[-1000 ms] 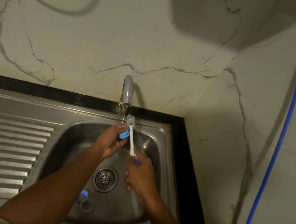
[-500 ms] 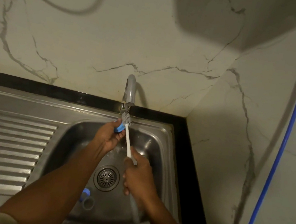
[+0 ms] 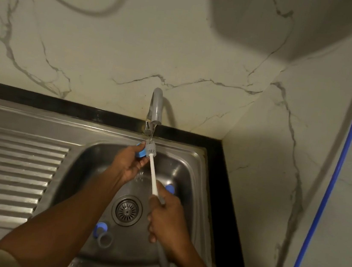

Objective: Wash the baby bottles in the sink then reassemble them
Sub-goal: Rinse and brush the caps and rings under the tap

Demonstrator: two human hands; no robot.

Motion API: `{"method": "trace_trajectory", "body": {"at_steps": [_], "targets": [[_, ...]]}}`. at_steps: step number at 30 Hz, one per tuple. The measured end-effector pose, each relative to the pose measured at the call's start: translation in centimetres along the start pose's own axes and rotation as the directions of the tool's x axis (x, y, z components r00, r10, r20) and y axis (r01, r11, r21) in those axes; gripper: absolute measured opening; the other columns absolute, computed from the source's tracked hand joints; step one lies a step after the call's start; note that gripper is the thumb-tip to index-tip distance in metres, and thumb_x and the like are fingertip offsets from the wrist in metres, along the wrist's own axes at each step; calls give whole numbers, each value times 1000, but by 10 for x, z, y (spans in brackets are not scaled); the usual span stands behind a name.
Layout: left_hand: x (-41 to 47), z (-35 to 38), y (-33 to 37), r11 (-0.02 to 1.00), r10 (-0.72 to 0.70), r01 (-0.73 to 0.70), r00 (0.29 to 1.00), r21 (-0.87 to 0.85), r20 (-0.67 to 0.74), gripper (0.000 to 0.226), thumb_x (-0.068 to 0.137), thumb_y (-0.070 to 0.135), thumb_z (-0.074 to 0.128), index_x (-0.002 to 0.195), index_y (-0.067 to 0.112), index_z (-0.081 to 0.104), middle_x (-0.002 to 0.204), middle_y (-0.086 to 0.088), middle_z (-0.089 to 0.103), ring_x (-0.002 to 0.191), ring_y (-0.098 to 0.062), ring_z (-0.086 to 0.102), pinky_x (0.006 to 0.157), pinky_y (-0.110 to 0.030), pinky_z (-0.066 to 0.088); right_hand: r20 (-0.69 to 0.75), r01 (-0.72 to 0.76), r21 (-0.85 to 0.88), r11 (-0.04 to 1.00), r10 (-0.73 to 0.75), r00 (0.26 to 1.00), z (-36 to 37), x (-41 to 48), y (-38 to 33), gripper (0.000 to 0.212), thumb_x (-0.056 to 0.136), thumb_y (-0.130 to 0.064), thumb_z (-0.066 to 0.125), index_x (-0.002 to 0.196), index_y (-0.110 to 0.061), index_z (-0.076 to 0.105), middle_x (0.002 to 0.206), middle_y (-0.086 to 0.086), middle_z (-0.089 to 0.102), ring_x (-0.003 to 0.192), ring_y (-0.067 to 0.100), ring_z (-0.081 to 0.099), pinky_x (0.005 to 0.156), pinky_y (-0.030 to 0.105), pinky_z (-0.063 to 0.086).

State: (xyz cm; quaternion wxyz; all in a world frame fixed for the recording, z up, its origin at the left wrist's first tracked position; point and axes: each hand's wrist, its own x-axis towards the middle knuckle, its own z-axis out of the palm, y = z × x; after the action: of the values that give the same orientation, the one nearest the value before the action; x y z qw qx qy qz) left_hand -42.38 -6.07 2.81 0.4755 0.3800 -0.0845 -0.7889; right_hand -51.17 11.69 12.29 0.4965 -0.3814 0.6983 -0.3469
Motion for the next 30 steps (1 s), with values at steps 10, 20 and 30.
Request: {"method": "trace_trajectory", "body": {"at_steps": [10, 20, 30], "targets": [[0, 2, 7, 1000, 21, -21, 999, -9, -36, 34, 92, 12, 65, 124, 1, 58, 122, -21, 64, 105, -28, 68, 88, -36, 59, 30, 11, -29, 1000, -11, 999, -4, -2, -5, 41, 103, -20, 42, 134, -46, 48, 73, 0, 55, 46, 5, 49, 39, 20, 40], [4, 5, 1, 997, -12, 7, 998, -77, -57, 34, 95, 10, 62, 127, 0, 57, 119, -22, 63, 96, -27, 69, 84, -38, 61, 58, 14, -23, 1000, -13, 998, -2, -5, -10, 34, 103, -22, 41, 125, -46, 50, 71, 1, 54, 48, 6, 49, 41, 22, 42], [-3, 8, 8, 997, -10, 5, 998, -82, -60, 31, 95, 15, 64, 123, 4, 57, 122, -21, 61, 108, -30, 66, 79, -40, 62, 77, -9, -48, 999, 13, 997, -2, -7, -9, 36, 103, -24, 42, 131, -46, 46, 74, -2, 53, 52, 5, 50, 41, 21, 41]]}}
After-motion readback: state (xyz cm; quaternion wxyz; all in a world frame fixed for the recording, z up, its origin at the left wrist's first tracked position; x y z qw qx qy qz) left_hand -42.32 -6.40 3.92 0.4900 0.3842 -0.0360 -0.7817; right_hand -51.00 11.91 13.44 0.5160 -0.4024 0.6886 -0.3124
